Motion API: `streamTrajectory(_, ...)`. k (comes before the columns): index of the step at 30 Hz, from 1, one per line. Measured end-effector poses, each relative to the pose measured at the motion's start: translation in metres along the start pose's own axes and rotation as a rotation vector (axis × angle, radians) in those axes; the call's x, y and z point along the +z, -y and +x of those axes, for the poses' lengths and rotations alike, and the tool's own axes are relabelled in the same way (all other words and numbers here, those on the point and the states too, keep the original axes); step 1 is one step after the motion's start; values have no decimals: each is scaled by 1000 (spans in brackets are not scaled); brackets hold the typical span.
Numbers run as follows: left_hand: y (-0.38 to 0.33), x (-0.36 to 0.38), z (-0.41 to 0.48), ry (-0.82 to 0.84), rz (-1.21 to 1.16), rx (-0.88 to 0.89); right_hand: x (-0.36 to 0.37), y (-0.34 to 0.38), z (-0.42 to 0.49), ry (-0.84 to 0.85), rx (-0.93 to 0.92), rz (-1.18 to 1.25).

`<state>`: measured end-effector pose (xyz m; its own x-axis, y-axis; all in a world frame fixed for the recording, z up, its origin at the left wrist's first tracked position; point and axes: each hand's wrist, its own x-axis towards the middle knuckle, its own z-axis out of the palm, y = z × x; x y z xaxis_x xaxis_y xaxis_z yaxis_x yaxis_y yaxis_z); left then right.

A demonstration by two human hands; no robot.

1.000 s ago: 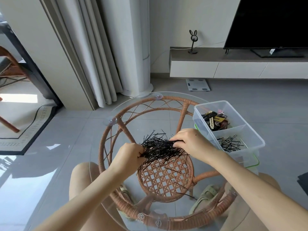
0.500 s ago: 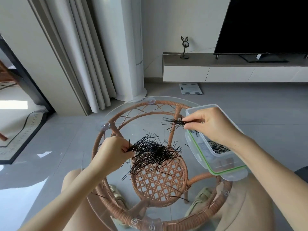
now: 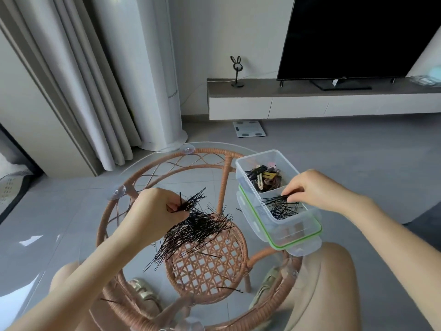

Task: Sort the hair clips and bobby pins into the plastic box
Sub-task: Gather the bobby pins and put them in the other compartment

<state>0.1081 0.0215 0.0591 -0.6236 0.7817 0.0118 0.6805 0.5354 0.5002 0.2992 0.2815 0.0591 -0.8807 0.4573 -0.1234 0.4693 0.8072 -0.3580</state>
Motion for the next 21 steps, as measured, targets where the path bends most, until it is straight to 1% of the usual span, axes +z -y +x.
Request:
streamTrajectory(4, -43, 4, 14, 11, -27, 88, 18, -6, 7, 113, 1, -75)
streamTrajectory(7, -79, 14, 27, 23, -49, 178, 23, -17, 6, 106, 39, -27)
streamTrajectory(10, -109, 31, 46, 49, -23, 285, 20, -31, -3, -20, 76, 58)
streamTrajectory(12, -127, 46, 59, 92, 5, 328, 16, -38, -11, -169, 85, 136)
streamTrajectory(14, -142, 62, 72, 160, 59, 349, 12, -44, -21, -318, 81, 156)
streamTrajectory(15, -147, 70, 78, 191, 100, 359, 10, -45, -25, -366, 82, 157)
streamTrajectory(17, -157, 86, 87, 240, 201, 396, 6, -47, -33, -407, 81, 163)
streamTrajectory(21, -165, 118, 95, 321, 359, 405, 7, -51, -42, -361, 73, 147)
